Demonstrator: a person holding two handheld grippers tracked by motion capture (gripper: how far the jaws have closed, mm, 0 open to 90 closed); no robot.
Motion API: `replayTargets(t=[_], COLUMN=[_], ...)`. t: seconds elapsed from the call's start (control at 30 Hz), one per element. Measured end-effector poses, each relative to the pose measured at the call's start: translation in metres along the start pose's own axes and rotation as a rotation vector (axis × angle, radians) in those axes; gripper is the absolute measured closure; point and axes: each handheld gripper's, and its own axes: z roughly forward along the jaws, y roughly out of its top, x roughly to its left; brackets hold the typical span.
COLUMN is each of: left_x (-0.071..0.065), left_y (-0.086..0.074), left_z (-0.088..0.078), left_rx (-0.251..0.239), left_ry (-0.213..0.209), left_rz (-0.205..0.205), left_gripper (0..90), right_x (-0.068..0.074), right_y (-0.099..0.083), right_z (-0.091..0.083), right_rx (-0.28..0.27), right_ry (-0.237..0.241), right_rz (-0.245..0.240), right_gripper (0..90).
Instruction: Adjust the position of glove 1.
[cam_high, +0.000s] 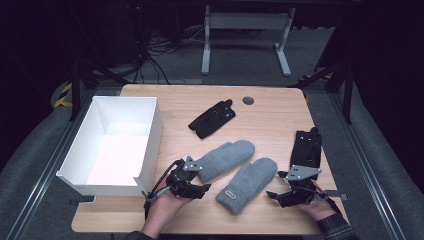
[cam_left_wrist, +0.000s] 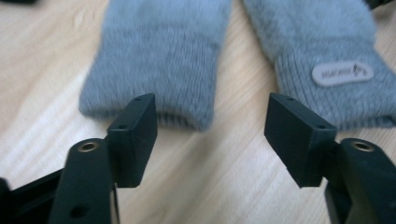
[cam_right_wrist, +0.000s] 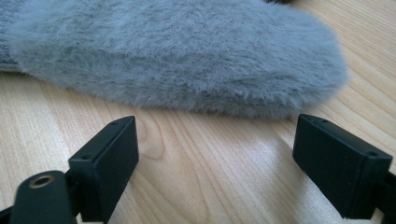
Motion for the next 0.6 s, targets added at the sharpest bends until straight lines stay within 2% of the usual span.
replayTargets(t=[0.1, 0.27, 0.4, 0.6], left_x=[0.002, 0.012, 0.021, 0.033], left_y=[0.017, 0.037, 0.056, 0.069], left_z=[0.004, 0.012, 0.021, 0.043], left_rx=[-0.012, -0.01, -0.009, 0.002], left_ry=[0.005, -0.014, -0.023, -0.043], left_rz=[0.045, 0.067, 0.104, 0.108], left_gripper=[28.6, 27.4, 26.9, 26.3], right_x=[0.0, 0.0, 0.0, -0.001], right_y=[0.0, 0.0, 0.0, 0.0], right_z=[0.0, 0.0, 0.0, 0.0], right_rx=[-0.001, -0.001, -0.004, -0.004], right_ry=[0.0, 0.001, 0.004, 0.005], right_rz=[0.0, 0.0, -0.002, -0.004], right_gripper=[14.8, 14.8, 14.8, 14.8])
